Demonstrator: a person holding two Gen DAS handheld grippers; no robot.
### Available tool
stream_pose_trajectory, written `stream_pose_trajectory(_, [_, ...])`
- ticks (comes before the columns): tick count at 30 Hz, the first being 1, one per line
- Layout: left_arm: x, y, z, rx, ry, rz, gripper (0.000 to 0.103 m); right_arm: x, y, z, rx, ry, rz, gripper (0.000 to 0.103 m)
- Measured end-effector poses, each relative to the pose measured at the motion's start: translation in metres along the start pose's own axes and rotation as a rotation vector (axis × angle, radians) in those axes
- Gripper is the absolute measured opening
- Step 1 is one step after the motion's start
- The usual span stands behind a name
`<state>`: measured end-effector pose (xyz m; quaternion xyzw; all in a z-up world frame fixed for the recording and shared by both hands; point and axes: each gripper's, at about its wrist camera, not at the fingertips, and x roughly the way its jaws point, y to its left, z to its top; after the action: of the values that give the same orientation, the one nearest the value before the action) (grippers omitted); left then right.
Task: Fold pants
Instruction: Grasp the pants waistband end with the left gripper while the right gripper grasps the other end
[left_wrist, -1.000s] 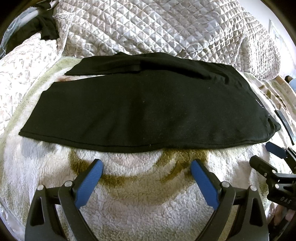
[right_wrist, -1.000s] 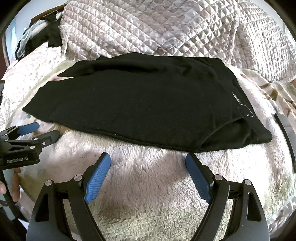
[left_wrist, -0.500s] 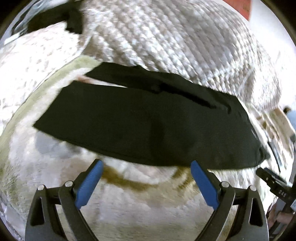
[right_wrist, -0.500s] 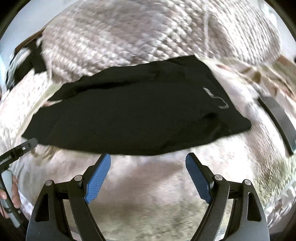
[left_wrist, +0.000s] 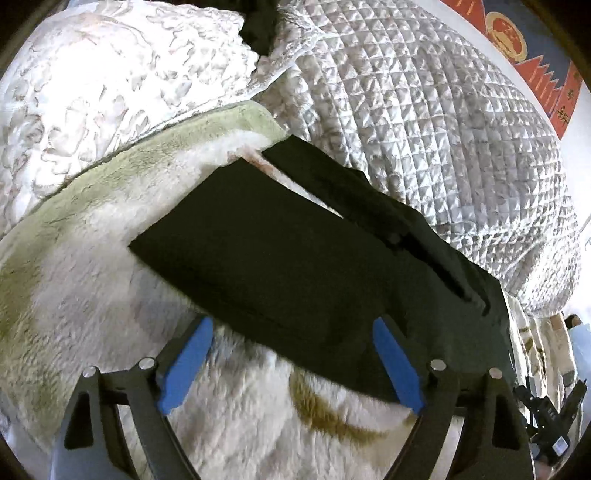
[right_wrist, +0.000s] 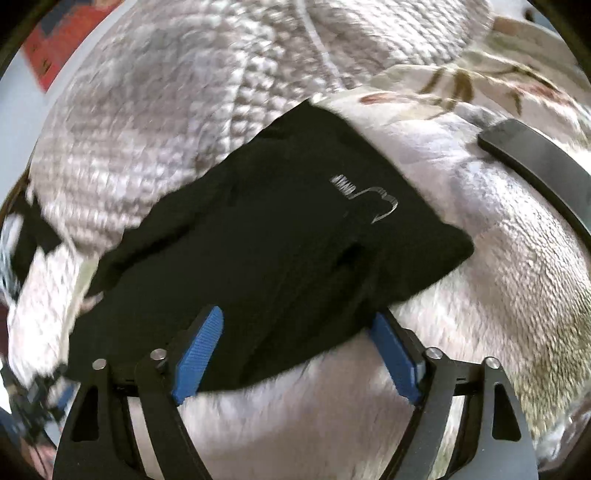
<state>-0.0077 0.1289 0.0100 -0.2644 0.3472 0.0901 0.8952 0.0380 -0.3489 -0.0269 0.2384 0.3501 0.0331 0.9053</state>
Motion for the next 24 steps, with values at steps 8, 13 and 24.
stream_pose_trajectory(8, [0.016, -0.008, 0.013, 0.026, -0.016, 0.053, 0.066, 0.012, -0.018, 0.016, 0.122, -0.034, -0.001, 0.036])
stream_pose_trajectory(13, [0.024, -0.002, 0.016, 0.007, 0.001, 0.1, 0.014, 0.016, -0.026, 0.019, 0.158, -0.026, 0.0, 0.012])
stream_pose_trajectory(24, [-0.033, -0.005, 0.013, 0.033, -0.035, 0.028, 0.004, -0.043, -0.023, 0.014, 0.126, -0.027, 0.088, 0.004])
